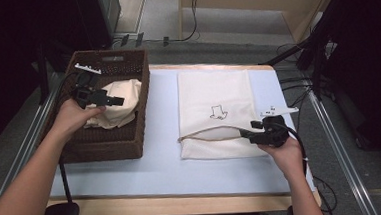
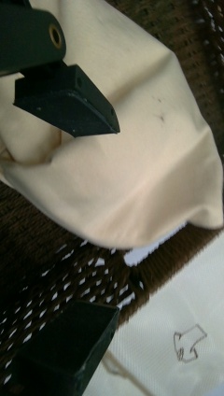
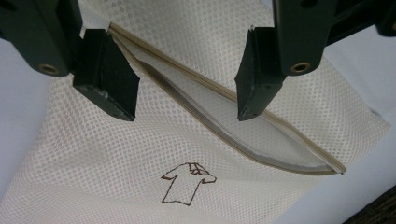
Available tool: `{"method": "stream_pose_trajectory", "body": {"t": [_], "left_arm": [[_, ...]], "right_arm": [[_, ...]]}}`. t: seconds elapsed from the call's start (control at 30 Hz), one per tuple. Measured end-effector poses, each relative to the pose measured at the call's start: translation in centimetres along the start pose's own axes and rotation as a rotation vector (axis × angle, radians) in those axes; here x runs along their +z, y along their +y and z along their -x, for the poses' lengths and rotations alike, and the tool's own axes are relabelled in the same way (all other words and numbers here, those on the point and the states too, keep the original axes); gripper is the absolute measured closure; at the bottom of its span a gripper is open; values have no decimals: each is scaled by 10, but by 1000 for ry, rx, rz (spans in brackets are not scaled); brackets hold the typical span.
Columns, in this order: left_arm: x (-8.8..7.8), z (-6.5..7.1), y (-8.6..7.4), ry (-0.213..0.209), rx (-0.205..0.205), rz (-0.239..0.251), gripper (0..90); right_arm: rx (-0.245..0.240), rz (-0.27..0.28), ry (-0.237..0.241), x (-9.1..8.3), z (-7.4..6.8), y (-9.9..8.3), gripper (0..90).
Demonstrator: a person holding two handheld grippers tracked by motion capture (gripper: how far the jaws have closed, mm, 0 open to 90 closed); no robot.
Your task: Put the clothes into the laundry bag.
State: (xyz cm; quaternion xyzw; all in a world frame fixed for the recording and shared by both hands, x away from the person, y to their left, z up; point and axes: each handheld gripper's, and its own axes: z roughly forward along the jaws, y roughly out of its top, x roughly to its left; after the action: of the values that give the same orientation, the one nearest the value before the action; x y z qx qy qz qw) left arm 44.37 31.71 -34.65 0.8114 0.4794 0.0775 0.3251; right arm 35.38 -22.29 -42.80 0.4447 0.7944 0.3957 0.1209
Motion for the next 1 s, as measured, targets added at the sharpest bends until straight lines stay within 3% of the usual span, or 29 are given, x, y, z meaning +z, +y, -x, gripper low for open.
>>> {"method": "stream_pose_trajectory", "body": {"t": [0.1, 0.17, 0.3, 0.47, 0.53, 0.63, 0.7, 0.77, 0.87, 0.9, 1.0], "left_arm": [[5, -5, -2, 35, -12, -4, 91], [11, -13, -3, 48, -60, -14, 72], [22, -23, -6, 65, -99, -43, 42], [38, -28, -9, 107, -109, -71, 37], [43, -32, -11, 95, -132, -80, 36], [50, -38, -14, 128, -138, -106, 28], [56, -42, -17, 119, -144, -114, 26], [64, -42, -21, 128, -91, -126, 26], [76, -38, -26, 189, -4, -146, 0], [77, -37, -26, 197, 13, -145, 0], [78, -39, -27, 197, 11, -137, 0]], "right_arm": [[0, -1, 1, 0, 0, 0, 404], [-2, -1, 1, 0, 0, 0, 403], [-9, 1, 1, 1, 1, 0, 403], [-8, -2, -3, 1, 1, 0, 402], [-8, -1, -4, 1, 1, 0, 401], [-9, -1, -5, 1, 1, 0, 400], [-6, -6, -3, 2, 0, 0, 400], [-13, -6, -3, 2, 0, 0, 399], [-17, -10, -3, 2, 0, 0, 399], [-19, -11, -6, 2, -1, -1, 399], [-15, -11, -7, 2, 0, -1, 399]]}}
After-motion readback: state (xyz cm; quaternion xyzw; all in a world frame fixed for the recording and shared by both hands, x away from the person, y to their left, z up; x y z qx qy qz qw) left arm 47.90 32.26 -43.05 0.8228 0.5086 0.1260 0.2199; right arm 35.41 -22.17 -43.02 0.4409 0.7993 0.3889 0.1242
